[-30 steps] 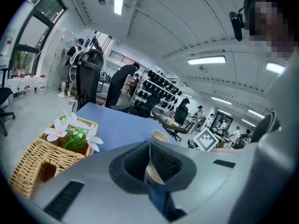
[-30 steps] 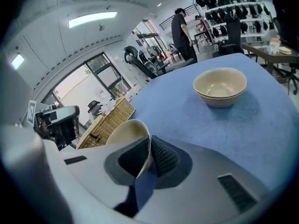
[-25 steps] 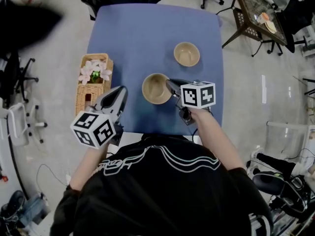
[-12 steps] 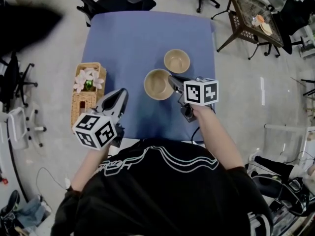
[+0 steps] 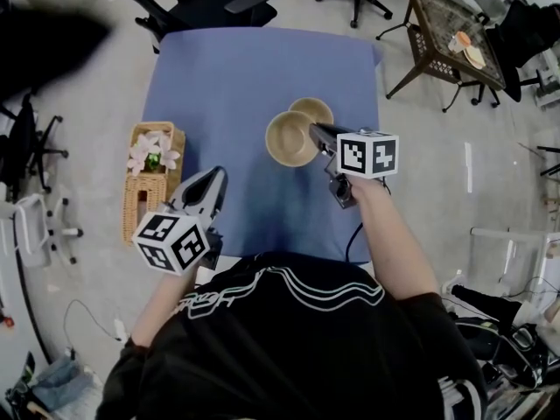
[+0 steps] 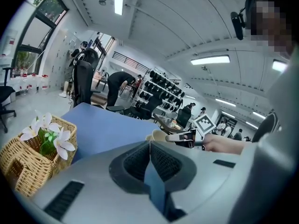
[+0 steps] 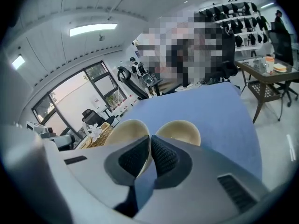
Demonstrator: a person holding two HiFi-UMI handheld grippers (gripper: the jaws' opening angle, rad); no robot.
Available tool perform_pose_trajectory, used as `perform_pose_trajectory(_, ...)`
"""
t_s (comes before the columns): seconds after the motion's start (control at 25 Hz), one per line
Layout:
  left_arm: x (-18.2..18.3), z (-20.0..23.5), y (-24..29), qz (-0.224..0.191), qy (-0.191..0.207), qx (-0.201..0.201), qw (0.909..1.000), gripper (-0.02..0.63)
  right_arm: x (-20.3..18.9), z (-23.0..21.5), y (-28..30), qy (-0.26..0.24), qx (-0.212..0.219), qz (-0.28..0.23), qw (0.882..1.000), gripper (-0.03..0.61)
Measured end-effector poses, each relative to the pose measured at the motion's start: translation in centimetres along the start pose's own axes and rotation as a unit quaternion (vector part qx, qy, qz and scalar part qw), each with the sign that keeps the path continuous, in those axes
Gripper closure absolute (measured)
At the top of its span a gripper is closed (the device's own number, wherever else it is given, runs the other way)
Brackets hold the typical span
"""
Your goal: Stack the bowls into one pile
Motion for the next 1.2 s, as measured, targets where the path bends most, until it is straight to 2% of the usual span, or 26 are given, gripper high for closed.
perform_pose_trajectory(0.68,-2.0,0.3,2.3,0.015,-0.011,0.015,0.9997,0.586,3.0,-6.7,1.0,0.014,-0.04,-0.021,0.999,0.535)
perform_pose_trajectory(1.2,-3.0,0.6,3.5,0.017,-0.019,0.018,0.9995,0.586,1.8,-9.1,2.4,0.018,-0.062,-0.002,0.998,0.534)
Point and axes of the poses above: the fingertips, and each gripper's own axes: y forward along the fingers, z to its left, x out of its top, the point moved 2 cm from there along -y, backward along the fingers, and after that the axes turned 1 degree about -z, right-handed, at the moved point
